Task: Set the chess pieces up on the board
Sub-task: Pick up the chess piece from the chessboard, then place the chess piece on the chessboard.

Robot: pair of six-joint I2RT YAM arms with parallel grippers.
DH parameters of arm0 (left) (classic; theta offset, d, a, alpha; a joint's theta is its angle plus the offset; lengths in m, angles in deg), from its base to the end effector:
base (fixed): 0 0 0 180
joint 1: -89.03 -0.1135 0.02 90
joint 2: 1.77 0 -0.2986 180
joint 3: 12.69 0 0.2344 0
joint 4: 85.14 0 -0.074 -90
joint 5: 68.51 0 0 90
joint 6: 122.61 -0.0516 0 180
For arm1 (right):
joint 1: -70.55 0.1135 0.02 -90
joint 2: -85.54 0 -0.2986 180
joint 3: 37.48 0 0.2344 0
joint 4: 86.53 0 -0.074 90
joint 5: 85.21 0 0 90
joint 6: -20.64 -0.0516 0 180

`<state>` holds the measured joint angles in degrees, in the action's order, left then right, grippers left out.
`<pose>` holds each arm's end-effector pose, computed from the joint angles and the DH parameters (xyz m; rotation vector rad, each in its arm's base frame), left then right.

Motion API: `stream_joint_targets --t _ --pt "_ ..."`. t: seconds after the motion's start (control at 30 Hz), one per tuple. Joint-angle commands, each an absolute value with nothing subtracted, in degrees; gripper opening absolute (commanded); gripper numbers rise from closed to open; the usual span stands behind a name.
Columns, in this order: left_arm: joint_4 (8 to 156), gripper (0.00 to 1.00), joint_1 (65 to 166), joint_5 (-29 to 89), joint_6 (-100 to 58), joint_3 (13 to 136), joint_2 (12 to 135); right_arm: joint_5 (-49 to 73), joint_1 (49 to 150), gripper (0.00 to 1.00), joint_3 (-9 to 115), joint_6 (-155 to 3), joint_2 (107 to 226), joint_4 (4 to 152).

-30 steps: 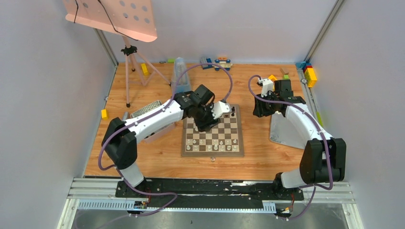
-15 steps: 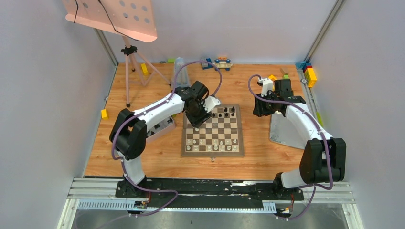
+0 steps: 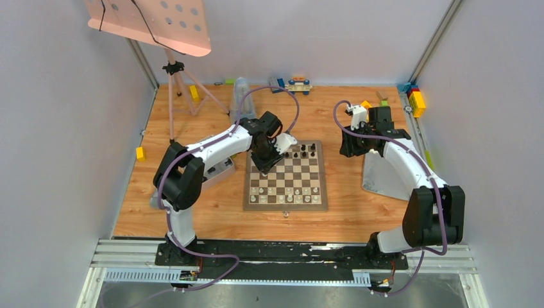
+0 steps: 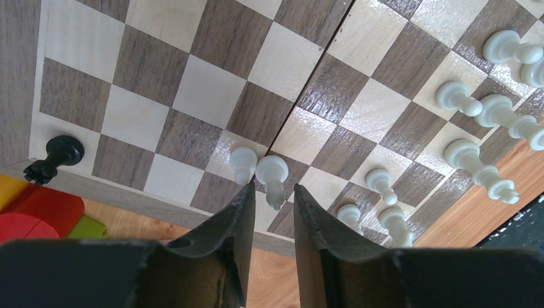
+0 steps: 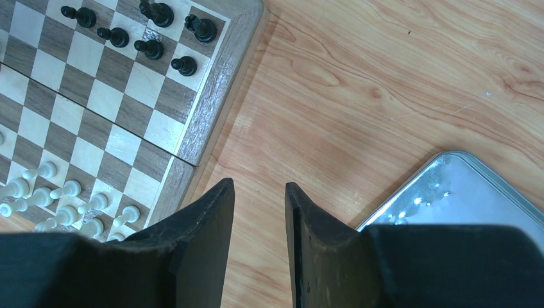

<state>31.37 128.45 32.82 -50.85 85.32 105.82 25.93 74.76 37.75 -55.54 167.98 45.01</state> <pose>0.2853 -0.2476 0.2399 1.4192 2.4906 -0.3579 0.2800 0.0393 0.2792 -0.5316 2.4353 0.3983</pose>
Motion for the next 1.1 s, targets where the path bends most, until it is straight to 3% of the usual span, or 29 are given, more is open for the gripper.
stream_joint_targets --t 0.0,0.37,0.73,1.07 --pt "31.06 0.33 128.50 35.22 -50.40 87.85 106.69 26.63 74.97 0.36 39.98 -54.77 168.29 45.59" --pt "28.00 0.08 128.50 36.83 -52.70 88.84 103.78 26.56 75.03 0.36 40.02 -54.77 168.42 45.50" --pt "25.55 0.08 130.59 45.19 -58.32 84.39 93.95 26.61 75.15 0.36 40.24 -54.86 168.86 45.31" --pt "27.93 0.08 139.06 44.45 -59.80 77.87 94.91 26.41 75.36 0.36 40.26 -54.86 168.90 45.15"
